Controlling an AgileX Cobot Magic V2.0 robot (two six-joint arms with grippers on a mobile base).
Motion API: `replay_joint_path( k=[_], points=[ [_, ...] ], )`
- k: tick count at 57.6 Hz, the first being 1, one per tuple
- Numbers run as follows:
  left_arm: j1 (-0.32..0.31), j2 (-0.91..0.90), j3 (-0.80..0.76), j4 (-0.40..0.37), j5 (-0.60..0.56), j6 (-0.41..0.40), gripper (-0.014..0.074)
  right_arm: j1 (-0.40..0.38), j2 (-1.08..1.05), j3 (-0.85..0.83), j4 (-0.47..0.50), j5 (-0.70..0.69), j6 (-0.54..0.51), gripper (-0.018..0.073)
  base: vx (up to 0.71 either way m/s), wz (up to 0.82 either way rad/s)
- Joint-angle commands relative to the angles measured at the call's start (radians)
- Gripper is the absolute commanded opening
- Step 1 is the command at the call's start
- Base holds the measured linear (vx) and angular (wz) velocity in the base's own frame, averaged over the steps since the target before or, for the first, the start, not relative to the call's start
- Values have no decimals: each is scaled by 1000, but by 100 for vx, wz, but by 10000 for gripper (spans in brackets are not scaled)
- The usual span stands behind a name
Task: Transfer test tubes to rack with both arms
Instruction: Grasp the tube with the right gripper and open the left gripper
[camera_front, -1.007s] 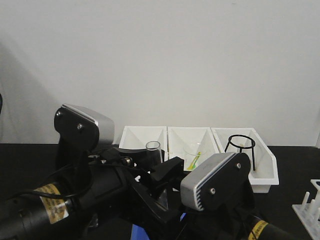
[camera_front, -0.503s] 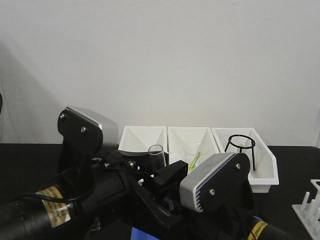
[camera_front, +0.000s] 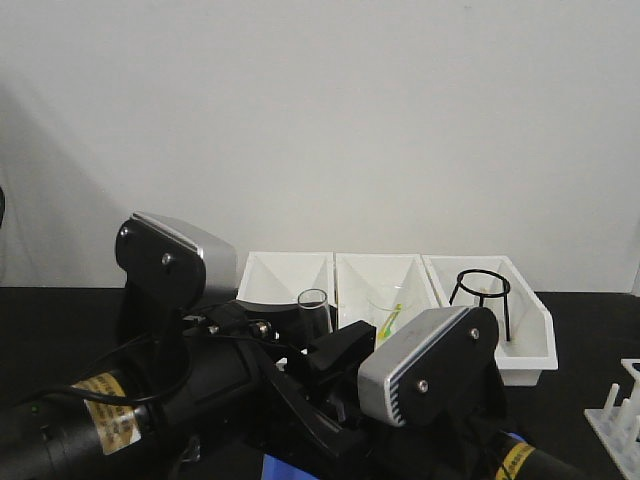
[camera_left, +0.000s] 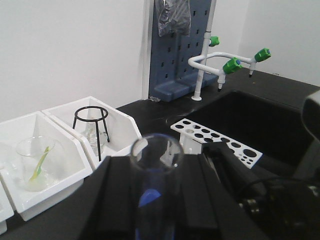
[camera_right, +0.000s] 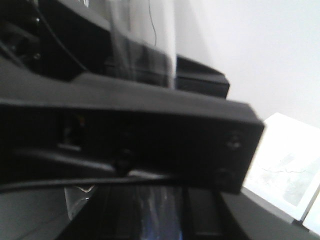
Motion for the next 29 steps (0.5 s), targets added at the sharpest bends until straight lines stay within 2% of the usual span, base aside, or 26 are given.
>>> replay_joint_path(
  k=[1,4,18,23,29],
  points=[
    [-5,-23,-35,0,-77,-4,83,-4,-22,-34,-1,-88,1,-9,0,0],
    [-5,-23,-35,0,-77,-4,125,-4,-22,-34,-1,-88,1,-8,0,0],
    [-5,-23,-35,-1,-76,-4,447,-4,-22,-34,-1,-88,1,-8,0,0],
    [-5,-23,-35,-1,-78,-4,512,-4,-22,-34,-1,-88,1,-8,0,0],
    [-5,-28,-35,-1,-91,-4,549,-4,-22,-34,0,-88,1,-8,0,0]
  ],
)
